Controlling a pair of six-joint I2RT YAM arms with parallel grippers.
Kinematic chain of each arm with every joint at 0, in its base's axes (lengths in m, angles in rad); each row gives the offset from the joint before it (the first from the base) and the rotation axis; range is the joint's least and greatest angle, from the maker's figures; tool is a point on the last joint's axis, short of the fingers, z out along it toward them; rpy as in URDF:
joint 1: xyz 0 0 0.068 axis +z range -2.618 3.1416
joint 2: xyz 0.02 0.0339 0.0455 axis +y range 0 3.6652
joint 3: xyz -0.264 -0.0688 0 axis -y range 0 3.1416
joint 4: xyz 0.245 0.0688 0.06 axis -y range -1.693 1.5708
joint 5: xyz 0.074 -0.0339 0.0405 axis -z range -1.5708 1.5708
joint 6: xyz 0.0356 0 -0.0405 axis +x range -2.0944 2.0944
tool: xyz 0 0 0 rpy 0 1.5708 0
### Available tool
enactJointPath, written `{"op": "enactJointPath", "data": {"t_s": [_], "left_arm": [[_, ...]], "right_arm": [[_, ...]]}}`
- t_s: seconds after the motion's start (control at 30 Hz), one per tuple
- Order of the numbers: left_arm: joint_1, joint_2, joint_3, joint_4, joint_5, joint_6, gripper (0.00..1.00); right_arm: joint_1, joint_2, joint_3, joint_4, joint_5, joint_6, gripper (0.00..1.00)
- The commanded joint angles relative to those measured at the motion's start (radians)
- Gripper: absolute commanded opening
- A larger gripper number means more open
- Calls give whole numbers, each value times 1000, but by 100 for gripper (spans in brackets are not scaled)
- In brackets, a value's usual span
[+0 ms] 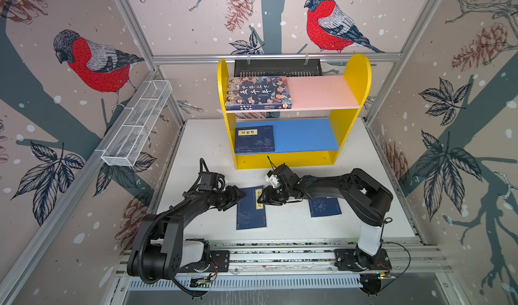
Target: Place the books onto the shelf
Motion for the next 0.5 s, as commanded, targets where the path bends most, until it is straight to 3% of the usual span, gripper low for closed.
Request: {"op": "enactJointPath", "data": {"t_s": [0.0,0.1,0.27,0.37,0.47], "left_arm": [[-2,-2,-7,-17,-8,-11,67],[-2,-8,-9,-14,-16,-15,67],[-2,-16,-15,0,-16,-25,67],[-2,-22,-16,1,-19,-27,67],[-2,-26,-19,7,-14,-36,67]], "right_arm": [[2,5,6,-22,49,15,46],[2,-13,7,-25,63,15,39],[3,-41,4,-30,71,10,18],[5,-53,2,-29,69,5,14],[7,-57,3,-17,59,2,16]]}}
